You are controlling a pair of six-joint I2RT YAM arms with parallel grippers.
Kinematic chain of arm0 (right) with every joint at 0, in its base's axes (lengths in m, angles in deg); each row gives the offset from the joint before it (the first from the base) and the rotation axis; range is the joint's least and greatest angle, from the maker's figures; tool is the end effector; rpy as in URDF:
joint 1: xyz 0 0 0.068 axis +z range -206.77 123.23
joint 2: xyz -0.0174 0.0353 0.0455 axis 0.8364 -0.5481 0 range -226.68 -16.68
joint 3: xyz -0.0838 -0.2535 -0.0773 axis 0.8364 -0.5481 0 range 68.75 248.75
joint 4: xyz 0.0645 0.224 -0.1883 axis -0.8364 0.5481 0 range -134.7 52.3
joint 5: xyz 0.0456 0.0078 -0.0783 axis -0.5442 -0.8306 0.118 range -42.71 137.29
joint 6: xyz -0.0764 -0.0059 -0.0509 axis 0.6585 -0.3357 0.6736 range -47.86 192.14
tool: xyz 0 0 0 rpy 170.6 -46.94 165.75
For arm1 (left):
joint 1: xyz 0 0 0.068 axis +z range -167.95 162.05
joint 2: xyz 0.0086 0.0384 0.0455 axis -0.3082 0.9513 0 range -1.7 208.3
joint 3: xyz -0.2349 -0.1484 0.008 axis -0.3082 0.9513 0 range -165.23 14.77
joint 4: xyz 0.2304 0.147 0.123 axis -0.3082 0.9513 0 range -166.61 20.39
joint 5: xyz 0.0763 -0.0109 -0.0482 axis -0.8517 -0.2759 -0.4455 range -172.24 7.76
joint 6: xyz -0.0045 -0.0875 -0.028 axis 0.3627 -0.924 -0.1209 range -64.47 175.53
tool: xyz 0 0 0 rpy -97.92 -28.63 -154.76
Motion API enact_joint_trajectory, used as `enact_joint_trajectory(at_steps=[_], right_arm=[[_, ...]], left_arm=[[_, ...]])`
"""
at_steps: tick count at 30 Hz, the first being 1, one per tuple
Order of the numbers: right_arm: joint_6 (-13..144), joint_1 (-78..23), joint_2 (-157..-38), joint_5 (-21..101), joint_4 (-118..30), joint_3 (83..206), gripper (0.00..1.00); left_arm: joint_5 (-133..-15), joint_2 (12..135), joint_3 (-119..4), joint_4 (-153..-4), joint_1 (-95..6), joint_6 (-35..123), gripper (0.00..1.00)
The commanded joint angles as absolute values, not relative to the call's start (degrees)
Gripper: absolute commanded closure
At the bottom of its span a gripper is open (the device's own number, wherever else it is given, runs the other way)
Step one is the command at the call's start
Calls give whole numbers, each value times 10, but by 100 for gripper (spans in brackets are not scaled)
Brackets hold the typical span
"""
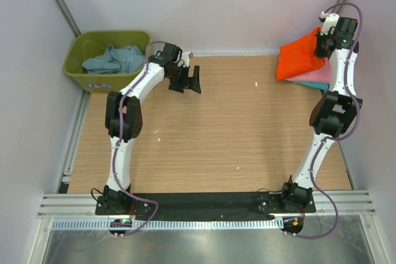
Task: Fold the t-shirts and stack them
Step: Neatly place the folded tshirt to the corner
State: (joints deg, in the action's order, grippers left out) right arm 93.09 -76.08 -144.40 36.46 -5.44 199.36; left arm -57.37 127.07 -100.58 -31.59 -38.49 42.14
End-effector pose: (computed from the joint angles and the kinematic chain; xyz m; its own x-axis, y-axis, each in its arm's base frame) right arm 0.5636 -0.1811 0.3088 -0.5879 -0.1662 -0.7917 -0.0301 0.9825 -0.1839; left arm 0.5106 -0.2284 0.1887 -0.8977 0.1120 -0.4262 0.3254 0.8207 -0.4697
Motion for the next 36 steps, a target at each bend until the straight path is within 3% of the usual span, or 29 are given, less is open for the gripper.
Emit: enact_joint_trajectory(at_steps=[1,23,25,26,29,36], right_arm=[[944,-779,-1446,388,-103,2030,99],[948,-788,-1529,541,-196,2070,98],[944,-786,-1532,556,-203,2069,84],[944,-784,-1530,560,-203,2070,64],[936,-776,-1510,562,-201,2070,40],[896,-746,-1416,526,-186,2045,30]], left_arm=[[-583,1267,-1007,-327,-398,424,1],[-633,1257,-997,-320,-432,448,0],[-637,1255,-998,-320,-434,449,0],[-644,1254,-998,-320,-434,449,0],[-662,1251,-998,-323,-438,446,0],[-869,1231,-1048,-337,-453,442,0]])
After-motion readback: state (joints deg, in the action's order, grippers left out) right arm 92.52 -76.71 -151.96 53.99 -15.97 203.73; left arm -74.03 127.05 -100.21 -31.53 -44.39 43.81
